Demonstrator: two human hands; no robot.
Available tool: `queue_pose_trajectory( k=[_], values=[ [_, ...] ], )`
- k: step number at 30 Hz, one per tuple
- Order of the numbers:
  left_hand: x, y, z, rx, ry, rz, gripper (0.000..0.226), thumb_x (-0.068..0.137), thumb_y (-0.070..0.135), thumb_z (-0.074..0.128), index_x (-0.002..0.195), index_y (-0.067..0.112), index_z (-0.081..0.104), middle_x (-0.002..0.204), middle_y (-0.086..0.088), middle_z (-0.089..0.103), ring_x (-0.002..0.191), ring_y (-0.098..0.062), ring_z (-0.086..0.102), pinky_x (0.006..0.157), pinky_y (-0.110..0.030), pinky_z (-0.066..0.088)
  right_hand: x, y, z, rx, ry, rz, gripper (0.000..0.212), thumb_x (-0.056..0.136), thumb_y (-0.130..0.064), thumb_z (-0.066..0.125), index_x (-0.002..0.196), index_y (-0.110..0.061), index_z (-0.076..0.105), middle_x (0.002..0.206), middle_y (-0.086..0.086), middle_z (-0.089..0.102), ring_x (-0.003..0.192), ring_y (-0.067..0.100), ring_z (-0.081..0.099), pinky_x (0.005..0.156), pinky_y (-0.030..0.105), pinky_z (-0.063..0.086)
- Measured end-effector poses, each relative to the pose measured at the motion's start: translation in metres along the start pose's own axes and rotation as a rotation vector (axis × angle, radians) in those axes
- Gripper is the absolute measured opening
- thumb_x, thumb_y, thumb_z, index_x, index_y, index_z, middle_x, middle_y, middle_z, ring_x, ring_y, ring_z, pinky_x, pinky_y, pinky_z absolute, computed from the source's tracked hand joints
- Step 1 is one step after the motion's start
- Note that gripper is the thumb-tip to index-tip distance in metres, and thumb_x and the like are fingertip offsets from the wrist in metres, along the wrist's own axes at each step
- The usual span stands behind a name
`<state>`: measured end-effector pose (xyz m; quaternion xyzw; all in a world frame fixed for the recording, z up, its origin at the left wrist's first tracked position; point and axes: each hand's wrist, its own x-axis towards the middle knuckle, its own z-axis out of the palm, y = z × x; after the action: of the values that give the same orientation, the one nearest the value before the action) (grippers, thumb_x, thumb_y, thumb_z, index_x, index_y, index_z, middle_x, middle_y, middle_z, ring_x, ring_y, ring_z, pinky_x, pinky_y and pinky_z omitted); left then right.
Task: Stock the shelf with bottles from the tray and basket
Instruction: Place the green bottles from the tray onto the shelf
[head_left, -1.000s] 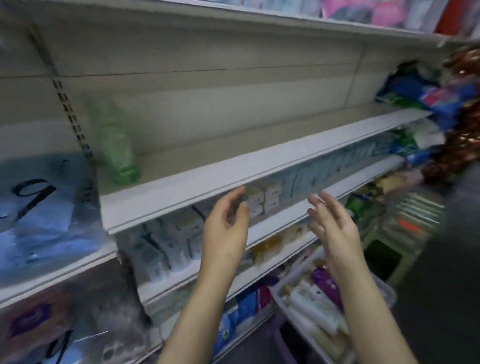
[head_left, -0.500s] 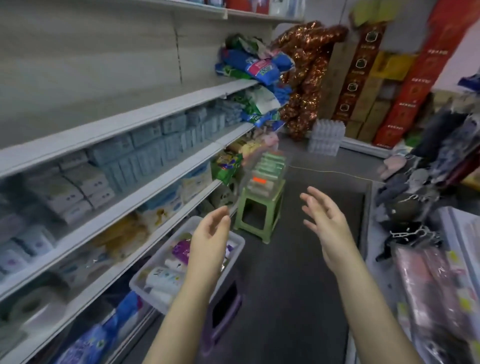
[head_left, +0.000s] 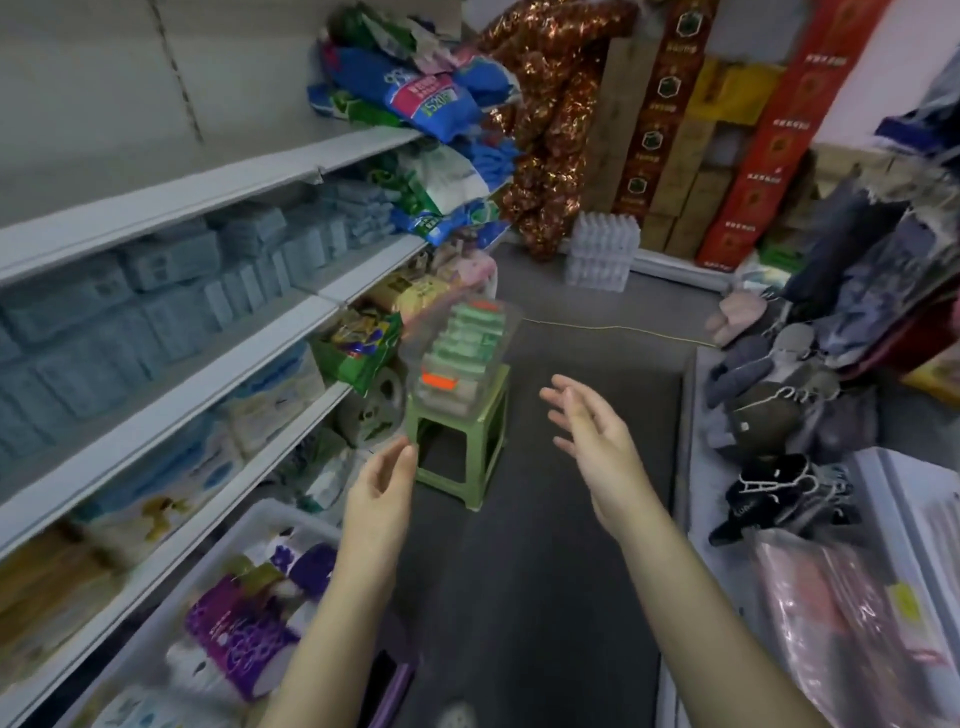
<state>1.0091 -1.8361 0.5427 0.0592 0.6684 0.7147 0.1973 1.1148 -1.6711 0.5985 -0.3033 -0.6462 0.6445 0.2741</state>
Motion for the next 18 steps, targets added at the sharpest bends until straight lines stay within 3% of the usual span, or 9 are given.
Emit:
queue_pose_trajectory(
  k=[3, 7, 9, 12, 15, 18],
  values=[
    [0.056, -0.010, 0.030, -0.037, 0.028, -0.056, 0.015, 0.097, 0.029, 0.056, 0.108, 0.023, 0.065, 0.120, -0.001, 0.067, 0.118, -0.017, 0.059, 0.111, -0.043, 0.039, 0.064, 0.004, -0.002, -0.020, -0.028, 0.021, 0.023, 0.102, -0.026, 0.045, 0.121, -0.027, 0.057, 0.114, -0.014, 0.064, 0.102, -0.011, 0.057, 0.097, 0.022, 0.045],
    [0.114, -0.002, 0.068, -0.036, 0.073, -0.097, 0.032, 0.099, 0.028, 0.052, 0.123, 0.009, 0.060, 0.122, -0.007, 0.065, 0.120, -0.022, 0.058, 0.107, -0.040, 0.043, 0.135, 0.016, -0.006, -0.035, -0.013, 0.082, 0.021, 0.101, -0.025, 0.048, 0.120, -0.027, 0.058, 0.121, -0.008, 0.064, 0.112, -0.002, 0.057, 0.103, 0.026, 0.043],
    [0.143, -0.002, 0.084, -0.025, 0.074, -0.135, 0.032, 0.099, 0.031, 0.052, 0.123, 0.011, 0.060, 0.123, -0.009, 0.065, 0.121, -0.024, 0.057, 0.100, -0.037, 0.045, 0.170, 0.023, -0.008, -0.055, -0.033, 0.106, 0.022, 0.101, -0.027, 0.048, 0.120, -0.028, 0.057, 0.124, -0.008, 0.063, 0.114, 0.001, 0.056, 0.103, 0.027, 0.043],
    [0.192, -0.012, 0.107, -0.024, 0.092, -0.196, 0.027, 0.098, 0.037, 0.053, 0.116, 0.019, 0.061, 0.121, 0.001, 0.065, 0.117, -0.019, 0.059, 0.087, -0.030, 0.044, 0.232, 0.041, -0.008, -0.073, -0.075, 0.134, 0.021, 0.100, -0.027, 0.049, 0.120, -0.028, 0.056, 0.121, -0.009, 0.062, 0.108, -0.006, 0.055, 0.100, 0.025, 0.043],
    [0.241, -0.027, 0.132, -0.030, 0.152, -0.243, 0.027, 0.098, 0.040, 0.052, 0.116, 0.023, 0.060, 0.124, 0.002, 0.064, 0.116, -0.019, 0.059, 0.090, -0.033, 0.046, 0.305, 0.065, -0.005, -0.136, -0.161, 0.181, 0.023, 0.100, -0.027, 0.049, 0.123, -0.026, 0.054, 0.121, -0.007, 0.061, 0.108, 0.001, 0.056, 0.094, 0.024, 0.042],
    [0.286, -0.040, 0.159, -0.037, 0.232, -0.290, 0.016, 0.096, 0.044, 0.052, 0.102, 0.031, 0.058, 0.126, 0.001, 0.063, 0.116, -0.018, 0.059, 0.100, -0.041, 0.047, 0.381, 0.091, -0.001, -0.218, -0.261, 0.219, 0.026, 0.100, -0.028, 0.051, 0.125, -0.023, 0.055, 0.121, -0.006, 0.060, 0.112, 0.005, 0.055, 0.086, 0.018, 0.041]
  ],
)
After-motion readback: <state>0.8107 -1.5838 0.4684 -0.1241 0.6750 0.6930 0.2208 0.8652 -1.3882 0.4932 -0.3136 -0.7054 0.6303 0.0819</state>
